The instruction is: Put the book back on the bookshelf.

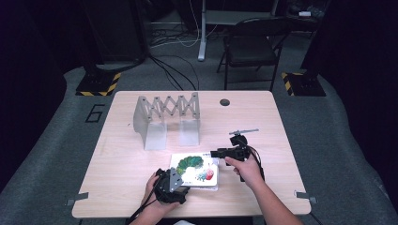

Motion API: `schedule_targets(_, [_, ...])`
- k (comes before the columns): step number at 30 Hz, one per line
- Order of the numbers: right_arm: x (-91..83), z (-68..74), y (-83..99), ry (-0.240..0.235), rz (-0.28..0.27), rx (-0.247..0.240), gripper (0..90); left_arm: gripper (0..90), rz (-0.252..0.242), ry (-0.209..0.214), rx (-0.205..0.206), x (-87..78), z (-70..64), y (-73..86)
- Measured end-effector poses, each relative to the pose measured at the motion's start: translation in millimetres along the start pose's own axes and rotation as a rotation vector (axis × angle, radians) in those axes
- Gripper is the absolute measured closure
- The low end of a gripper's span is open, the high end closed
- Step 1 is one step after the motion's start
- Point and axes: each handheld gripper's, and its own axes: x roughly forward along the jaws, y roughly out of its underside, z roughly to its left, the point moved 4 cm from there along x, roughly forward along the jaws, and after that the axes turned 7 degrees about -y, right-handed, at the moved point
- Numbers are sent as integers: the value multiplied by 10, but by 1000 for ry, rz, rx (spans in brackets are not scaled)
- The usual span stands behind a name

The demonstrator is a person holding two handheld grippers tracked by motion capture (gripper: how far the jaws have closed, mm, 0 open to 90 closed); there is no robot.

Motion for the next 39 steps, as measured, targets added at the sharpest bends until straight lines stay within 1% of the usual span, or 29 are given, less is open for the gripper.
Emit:
schedule_targets(1, [0,0,0,0,0,0,528,129,0,0,0,0,0,0])
schedule_targets(2, [0,0,0,0,1,0,528,129,-1,14,5,-1,9,1])
schedule_targets(3, [3,-1,2,3,2,-3,528,132,-7,21,-3,2,10,4])
schedule_targets(5, [4,-3,5,7,4,-5,528,134,-13,17,-7,3,11,6])
schedule_targets(6, [5,-7,7,8,7,-7,527,134,-8,27,-8,-2,17,10])
schedule_targets(7, [15,-18,12,6,10,-5,523,137,-23,19,-22,3,20,16])
schedule_targets(8, [22,-32,17,9,13,-3,521,138,-23,19,-22,3,20,16])
schedule_targets(9, [31,-37,23,8,17,7,516,138,-34,17,-25,7,17,24])
schedule_targets(11, [42,-56,27,5,23,5,508,139,-37,16,-28,8,15,26])
schedule_targets(13, [53,-70,25,3,24,11,495,140,-33,25,-24,6,10,28])
schedule_targets(14, [58,-81,21,0,18,14,483,141,-38,9,-25,10,6,29])
schedule_targets(15, [58,-93,17,5,15,18,471,141,-35,19,-24,7,6,30])
schedule_targets(17, [54,-120,8,14,7,22,452,141,-37,17,-27,7,3,31])
schedule_targets(20, [58,-156,0,18,3,41,433,141,-34,10,-30,5,-3,30])
schedule_targets(21, [65,-174,-1,19,3,34,429,141,-39,-5,-33,11,-7,29])
schedule_targets(22, [74,-181,0,19,7,41,425,141,-35,7,-33,7,-8,28])
schedule_targets(26, [113,-199,7,19,20,44,418,142,-38,2,-39,9,-16,27])
schedule_targets(28, [166,-199,19,15,43,53,412,142,-36,-2,-41,8,-20,26])
schedule_targets(31, [206,-219,27,14,55,42,410,143,-37,-5,-45,9,-24,24])
schedule_targets(32, [235,-213,37,7,70,62,410,143,-38,-6,-48,10,-27,23])
schedule_targets(33, [249,-218,39,1,74,60,410,143,-38,-7,-49,10,-28,23])
schedule_targets(35, [268,-200,47,-11,85,82,410,143,-38,-9,-49,10,-29,22])
schedule_targets(36, [280,-203,49,-14,88,74,410,143,-40,-19,-50,13,-30,22])
schedule_targets(39, [298,-192,59,-23,100,80,410,143,-36,-11,-47,10,-29,22])
